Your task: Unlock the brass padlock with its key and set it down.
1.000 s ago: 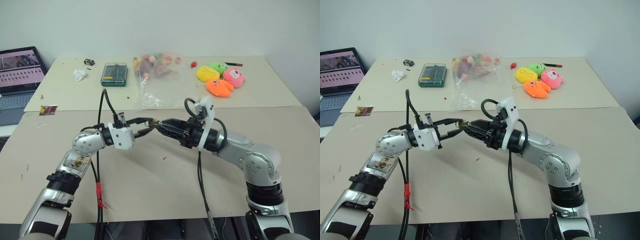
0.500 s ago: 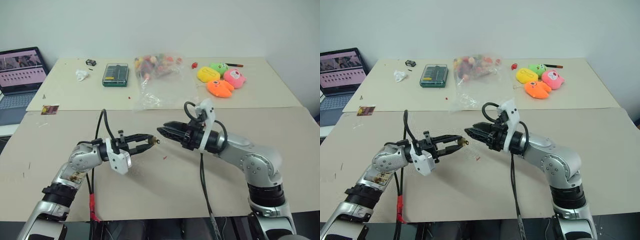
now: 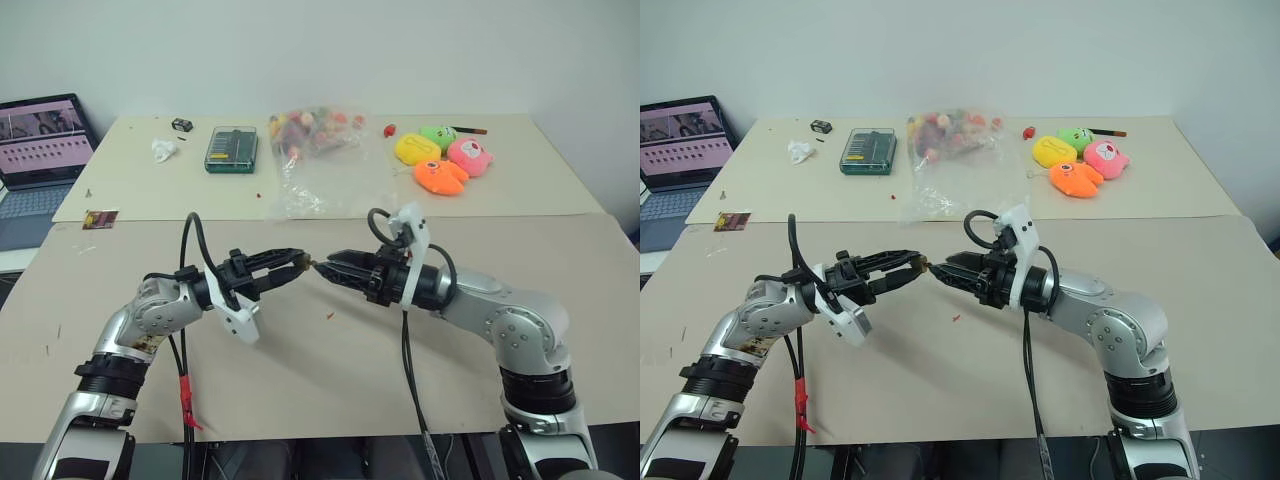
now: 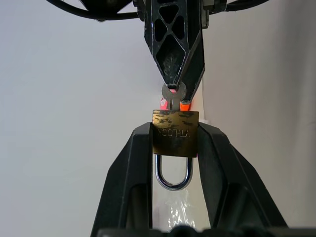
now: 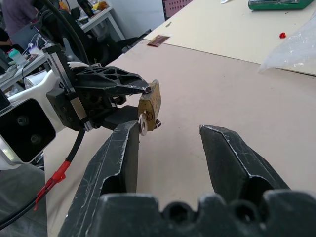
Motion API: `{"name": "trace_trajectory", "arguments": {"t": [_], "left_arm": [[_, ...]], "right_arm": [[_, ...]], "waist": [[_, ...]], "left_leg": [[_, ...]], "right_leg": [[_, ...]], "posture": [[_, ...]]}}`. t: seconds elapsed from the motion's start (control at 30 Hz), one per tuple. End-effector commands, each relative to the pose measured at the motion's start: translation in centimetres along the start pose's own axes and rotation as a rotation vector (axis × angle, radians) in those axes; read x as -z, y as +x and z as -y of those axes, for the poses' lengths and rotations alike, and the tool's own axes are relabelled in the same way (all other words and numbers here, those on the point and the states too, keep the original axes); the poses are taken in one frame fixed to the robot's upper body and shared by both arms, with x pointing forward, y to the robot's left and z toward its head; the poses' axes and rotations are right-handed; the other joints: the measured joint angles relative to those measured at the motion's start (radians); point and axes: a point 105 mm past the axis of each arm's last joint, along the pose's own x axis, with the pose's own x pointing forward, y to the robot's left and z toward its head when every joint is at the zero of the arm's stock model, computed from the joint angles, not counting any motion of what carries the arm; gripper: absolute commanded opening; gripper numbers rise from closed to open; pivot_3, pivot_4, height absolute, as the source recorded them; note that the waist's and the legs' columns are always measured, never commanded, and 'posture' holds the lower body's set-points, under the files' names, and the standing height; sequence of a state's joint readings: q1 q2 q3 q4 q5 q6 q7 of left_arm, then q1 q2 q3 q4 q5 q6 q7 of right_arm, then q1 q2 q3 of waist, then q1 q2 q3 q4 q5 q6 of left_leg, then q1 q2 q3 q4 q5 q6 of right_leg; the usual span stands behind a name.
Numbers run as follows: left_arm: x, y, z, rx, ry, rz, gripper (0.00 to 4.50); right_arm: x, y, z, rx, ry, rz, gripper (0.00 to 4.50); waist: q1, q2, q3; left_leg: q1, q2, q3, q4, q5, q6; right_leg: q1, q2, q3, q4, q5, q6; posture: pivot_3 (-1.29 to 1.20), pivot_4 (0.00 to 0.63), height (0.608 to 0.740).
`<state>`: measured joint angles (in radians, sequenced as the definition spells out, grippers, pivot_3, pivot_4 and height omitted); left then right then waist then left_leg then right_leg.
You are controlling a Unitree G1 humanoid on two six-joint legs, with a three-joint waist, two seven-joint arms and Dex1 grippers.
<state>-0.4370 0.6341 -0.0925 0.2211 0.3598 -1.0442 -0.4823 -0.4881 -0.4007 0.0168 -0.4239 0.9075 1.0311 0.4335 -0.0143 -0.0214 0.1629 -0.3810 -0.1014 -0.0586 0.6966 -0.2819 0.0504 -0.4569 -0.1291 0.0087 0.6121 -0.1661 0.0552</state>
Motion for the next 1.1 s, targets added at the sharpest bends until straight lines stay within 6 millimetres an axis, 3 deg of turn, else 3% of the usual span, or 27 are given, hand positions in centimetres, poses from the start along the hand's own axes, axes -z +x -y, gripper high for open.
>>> {"name": "trace_trajectory", "arguments": {"t": [0.03, 0.87, 1.1], "left_arm": [[-0.3, 0.4, -2.0, -0.055, 0.054, 0.008, 0.80], [-0.5, 0.8, -1.4, -0.028, 0.020, -0.005, 0.80], [-0.4, 0.8, -1.5, -0.034, 0.021, -0.009, 0.80]], "right_arm": [[-0.7, -0.1, -0.9, -0.030, -0.025, 0.027, 2.41], [-2.4, -0.5, -1.2, -0.034, -0.051, 0.069, 2.41], [-2.3, -0.4, -1.2, -0.039, -0.044, 0.062, 0.34]], "waist": [[0.000, 0.000, 0.000], [0.000, 0.000, 0.000], [0.000, 0.000, 0.000]], "left_leg": [[0.000, 0.000, 0.000, 0.000, 0.000, 0.000], [0.000, 0.000, 0.000, 0.000, 0.000, 0.000], [0.000, 0.000, 0.000, 0.000, 0.000, 0.000]], "right_leg": [[0.000, 0.000, 0.000, 0.000, 0.000, 0.000], [0.000, 0.000, 0.000, 0.000, 0.000, 0.000], [0.000, 0.000, 0.000, 0.000, 0.000, 0.000]], "posture": [[0.00, 0.150, 0.740], [0.00, 0.150, 0.740], [0.00, 0.150, 0.740]]}}
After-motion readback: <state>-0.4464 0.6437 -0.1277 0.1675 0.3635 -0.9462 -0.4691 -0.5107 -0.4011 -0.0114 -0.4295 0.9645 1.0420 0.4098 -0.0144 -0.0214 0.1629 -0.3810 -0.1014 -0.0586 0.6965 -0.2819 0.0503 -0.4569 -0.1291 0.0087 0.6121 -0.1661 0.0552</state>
